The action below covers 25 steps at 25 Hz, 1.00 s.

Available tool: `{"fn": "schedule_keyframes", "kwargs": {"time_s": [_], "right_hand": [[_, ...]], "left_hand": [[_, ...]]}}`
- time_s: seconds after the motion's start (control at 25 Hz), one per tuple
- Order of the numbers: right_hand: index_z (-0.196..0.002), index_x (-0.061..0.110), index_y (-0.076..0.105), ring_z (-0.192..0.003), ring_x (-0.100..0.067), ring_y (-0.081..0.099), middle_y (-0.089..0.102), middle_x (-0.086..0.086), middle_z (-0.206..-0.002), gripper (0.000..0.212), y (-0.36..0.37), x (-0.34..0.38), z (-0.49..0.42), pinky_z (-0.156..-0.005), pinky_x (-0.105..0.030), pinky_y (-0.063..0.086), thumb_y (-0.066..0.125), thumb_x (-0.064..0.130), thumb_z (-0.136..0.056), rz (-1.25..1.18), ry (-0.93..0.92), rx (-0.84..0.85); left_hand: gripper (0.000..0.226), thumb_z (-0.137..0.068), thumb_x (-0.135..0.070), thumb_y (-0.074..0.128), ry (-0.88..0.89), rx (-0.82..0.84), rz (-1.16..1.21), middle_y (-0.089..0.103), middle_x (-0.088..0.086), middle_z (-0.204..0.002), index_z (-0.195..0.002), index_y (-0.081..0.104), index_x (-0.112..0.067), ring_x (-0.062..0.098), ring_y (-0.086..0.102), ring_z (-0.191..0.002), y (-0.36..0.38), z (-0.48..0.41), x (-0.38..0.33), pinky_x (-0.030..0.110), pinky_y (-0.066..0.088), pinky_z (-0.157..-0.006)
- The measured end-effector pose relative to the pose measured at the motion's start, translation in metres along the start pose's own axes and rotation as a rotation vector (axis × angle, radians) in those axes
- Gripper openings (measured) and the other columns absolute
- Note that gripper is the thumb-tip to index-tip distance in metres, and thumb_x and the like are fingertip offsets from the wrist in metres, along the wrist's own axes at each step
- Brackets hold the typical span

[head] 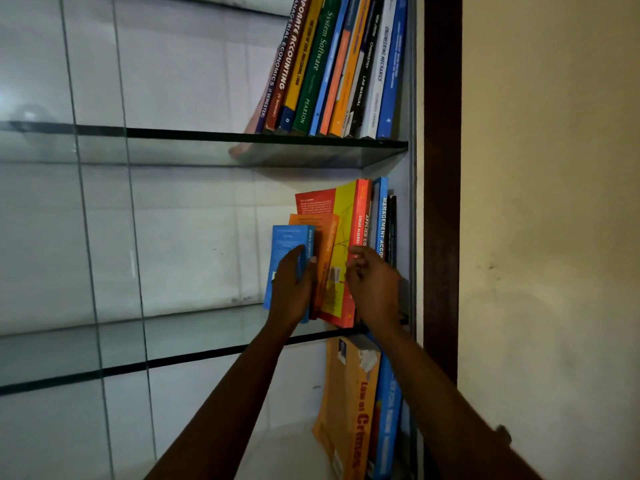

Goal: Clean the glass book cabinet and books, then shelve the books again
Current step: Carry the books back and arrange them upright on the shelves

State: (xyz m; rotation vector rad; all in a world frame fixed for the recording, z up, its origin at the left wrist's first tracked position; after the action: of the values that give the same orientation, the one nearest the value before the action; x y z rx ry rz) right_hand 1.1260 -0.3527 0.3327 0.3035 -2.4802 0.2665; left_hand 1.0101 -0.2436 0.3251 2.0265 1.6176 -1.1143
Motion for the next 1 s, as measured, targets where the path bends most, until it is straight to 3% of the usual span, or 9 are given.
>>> {"fn": "schedule_keyframes", "kwargs": {"time_s": [0.08,0.2,0.28,0.48,0.6,0.72,0.8,0.88,1.0], "right_hand": [[-0.123,0.009,0.055,-0.113,-0.022,0.056,0.057,-0.012,-0.122,0.035,-0.004,-0.025,0.022,-0.098,-0.034,0.046,0.059,0.01,-0.088,-0.105,0.096,-0.077],[-0.14,0.012,0.038,-0.128,-0.023,0.041,0.042,-0.01,-0.137,0.057,0.024,-0.035,0.037,-0.105,-0.045,0.04,0.06,0.015,-0.087,-0.125,0.19,0.053],[-0.143,0.012,0.03,-0.133,-0.024,0.032,0.036,-0.01,-0.142,0.065,0.034,-0.034,0.04,-0.111,-0.039,0.031,0.061,0.012,-0.086,-0.078,0.198,0.081],[-0.14,0.025,0.031,-0.129,-0.018,0.04,0.033,-0.004,-0.141,0.064,0.046,-0.028,0.052,-0.102,-0.042,0.044,0.062,0.01,-0.087,-0.231,0.098,0.121],[-0.134,0.037,0.02,-0.134,-0.017,0.034,0.031,-0.002,-0.146,0.069,0.056,-0.016,0.06,-0.107,-0.042,0.038,0.062,0.01,-0.086,-0.227,0.028,0.233],[-0.14,0.027,0.029,-0.13,-0.012,0.037,0.037,-0.003,-0.144,0.067,0.062,-0.003,0.061,-0.107,-0.035,0.038,0.061,0.005,-0.086,-0.23,-0.032,0.351],[-0.138,0.018,0.037,-0.121,-0.004,0.041,0.043,-0.004,-0.14,0.055,0.056,0.004,0.057,-0.101,-0.022,0.043,0.057,0.005,-0.089,-0.27,-0.029,0.409],[-0.139,0.015,0.035,-0.121,-0.005,0.04,0.042,-0.005,-0.14,0.051,0.039,-0.005,0.044,-0.095,-0.01,0.037,0.054,0.008,-0.091,-0.257,0.063,0.284],[-0.147,0.012,0.015,-0.136,-0.021,0.029,0.03,-0.009,-0.148,0.067,0.031,-0.028,0.024,-0.107,-0.031,0.033,0.054,0.016,-0.092,-0.195,0.25,0.102]], "left_hand": [[0.051,-0.096,-0.034,0.046,0.039,0.027,-0.022,0.041,0.006,-0.14,-0.142,0.034,-0.016,0.013,0.039,-0.126,0.016,-0.003,-0.014,0.032,0.031,-0.107],[0.054,-0.092,-0.044,0.051,0.032,0.067,0.06,0.047,-0.001,-0.131,-0.138,0.039,-0.019,0.009,0.044,-0.118,0.031,-0.008,-0.023,0.038,0.038,-0.106],[0.057,-0.092,-0.041,0.052,-0.026,0.111,0.146,0.043,-0.011,-0.124,-0.142,0.032,-0.022,0.007,0.045,-0.113,0.034,-0.009,-0.026,0.03,0.039,-0.099],[0.066,-0.081,-0.037,0.068,0.028,0.121,0.055,0.054,-0.002,-0.125,-0.136,0.034,-0.023,0.013,0.054,-0.109,0.028,-0.024,-0.036,0.029,0.043,-0.089],[0.081,-0.079,-0.034,0.072,0.033,0.041,-0.067,0.05,0.005,-0.135,-0.143,0.026,-0.019,0.018,0.051,-0.116,0.015,-0.027,-0.029,0.031,0.042,-0.093],[0.083,-0.083,-0.019,0.069,0.021,-0.032,-0.101,0.045,0.01,-0.14,-0.147,0.016,-0.014,0.026,0.047,-0.125,-0.002,-0.027,-0.022,0.028,0.038,-0.093],[0.08,-0.086,-0.011,0.064,0.013,-0.035,-0.068,0.043,0.01,-0.14,-0.148,0.014,-0.013,0.026,0.045,-0.126,-0.006,-0.028,-0.018,0.027,0.036,-0.09],[0.072,-0.088,-0.006,0.061,0.019,-0.023,-0.028,0.044,0.01,-0.139,-0.145,0.018,-0.012,0.026,0.045,-0.126,-0.005,-0.026,-0.019,0.029,0.038,-0.089],[0.068,-0.089,-0.005,0.059,0.025,-0.019,-0.01,0.044,0.011,-0.139,-0.143,0.02,-0.012,0.028,0.044,-0.128,-0.003,-0.027,-0.019,0.036,0.041,-0.096]]}}
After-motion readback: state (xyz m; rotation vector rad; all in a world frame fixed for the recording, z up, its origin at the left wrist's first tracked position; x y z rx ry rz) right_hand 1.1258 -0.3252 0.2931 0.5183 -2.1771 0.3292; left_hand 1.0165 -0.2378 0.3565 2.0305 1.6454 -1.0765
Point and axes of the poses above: each hand's wrist, its own z-axis away from the middle knuckle, its own y-axis out of the palm, x = y × z, the point moved 9 cm from there along -z, towards the middle knuckle
